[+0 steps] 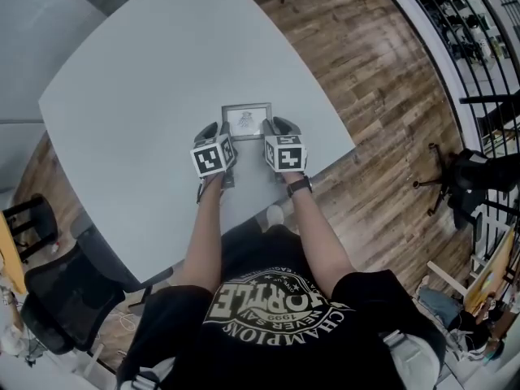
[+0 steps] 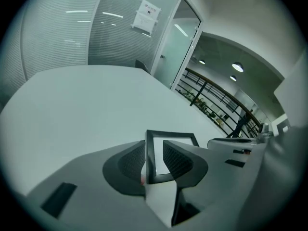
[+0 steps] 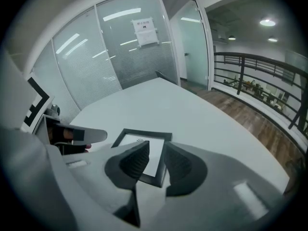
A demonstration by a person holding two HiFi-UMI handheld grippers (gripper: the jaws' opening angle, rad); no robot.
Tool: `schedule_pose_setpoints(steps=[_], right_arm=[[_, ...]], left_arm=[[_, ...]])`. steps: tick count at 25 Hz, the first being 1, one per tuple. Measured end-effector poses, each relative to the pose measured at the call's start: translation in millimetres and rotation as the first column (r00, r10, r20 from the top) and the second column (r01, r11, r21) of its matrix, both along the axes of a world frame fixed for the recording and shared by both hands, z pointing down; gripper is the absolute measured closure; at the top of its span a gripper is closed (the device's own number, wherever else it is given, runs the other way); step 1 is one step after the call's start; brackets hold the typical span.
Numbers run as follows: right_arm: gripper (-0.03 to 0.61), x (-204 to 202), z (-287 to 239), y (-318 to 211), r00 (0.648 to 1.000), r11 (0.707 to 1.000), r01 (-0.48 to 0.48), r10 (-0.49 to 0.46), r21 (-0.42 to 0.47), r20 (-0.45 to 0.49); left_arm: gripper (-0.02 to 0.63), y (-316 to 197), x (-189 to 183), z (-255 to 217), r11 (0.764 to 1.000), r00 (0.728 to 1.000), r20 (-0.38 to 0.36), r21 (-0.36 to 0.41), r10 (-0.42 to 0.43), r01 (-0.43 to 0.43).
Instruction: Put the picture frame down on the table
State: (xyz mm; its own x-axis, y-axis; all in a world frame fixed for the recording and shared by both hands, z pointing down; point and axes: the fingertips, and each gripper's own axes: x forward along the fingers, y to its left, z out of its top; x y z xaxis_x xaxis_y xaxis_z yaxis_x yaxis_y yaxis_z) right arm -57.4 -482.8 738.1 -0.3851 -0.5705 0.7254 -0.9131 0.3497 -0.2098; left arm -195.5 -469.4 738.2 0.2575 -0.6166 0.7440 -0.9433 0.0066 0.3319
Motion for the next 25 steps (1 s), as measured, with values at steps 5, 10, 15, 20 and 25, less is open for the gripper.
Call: schedule_pose_setpoints(steps=[5, 10, 15, 20, 25], right_arm=[[0.483, 2, -48, 21, 0.998, 0.993, 0.013, -0.020, 0.117, 0.055], [0.488, 13, -100, 41, 0.996, 0.971, 0.027, -0.047, 0.238, 0.077], [0.520, 15, -164, 65, 0.991, 0.931, 0.047, -0.089, 0.361, 0.101], [0.571, 19, -249, 113, 0.987, 0.859, 0.068, -0.133, 0.507, 0.094], [0.572, 45, -315, 183, 0.982, 0.787, 0.037, -0.143, 0.616, 0.124]], left_arm=[[0.515, 19, 2, -55, 0.988, 1.000, 0.005, 0.151, -0.013, 0.012], [0.515, 50, 10, -108, 0.961, 0.999, 0.035, 0.276, -0.041, 0.029], [0.517, 81, 22, -163, 0.913, 0.996, 0.083, 0.408, -0.033, -0.004], [0.519, 133, 37, -235, 0.843, 0.993, 0.104, 0.538, -0.051, -0.013], [0.566, 205, 56, -298, 0.764, 0.991, 0.101, 0.645, -0.092, 0.006]])
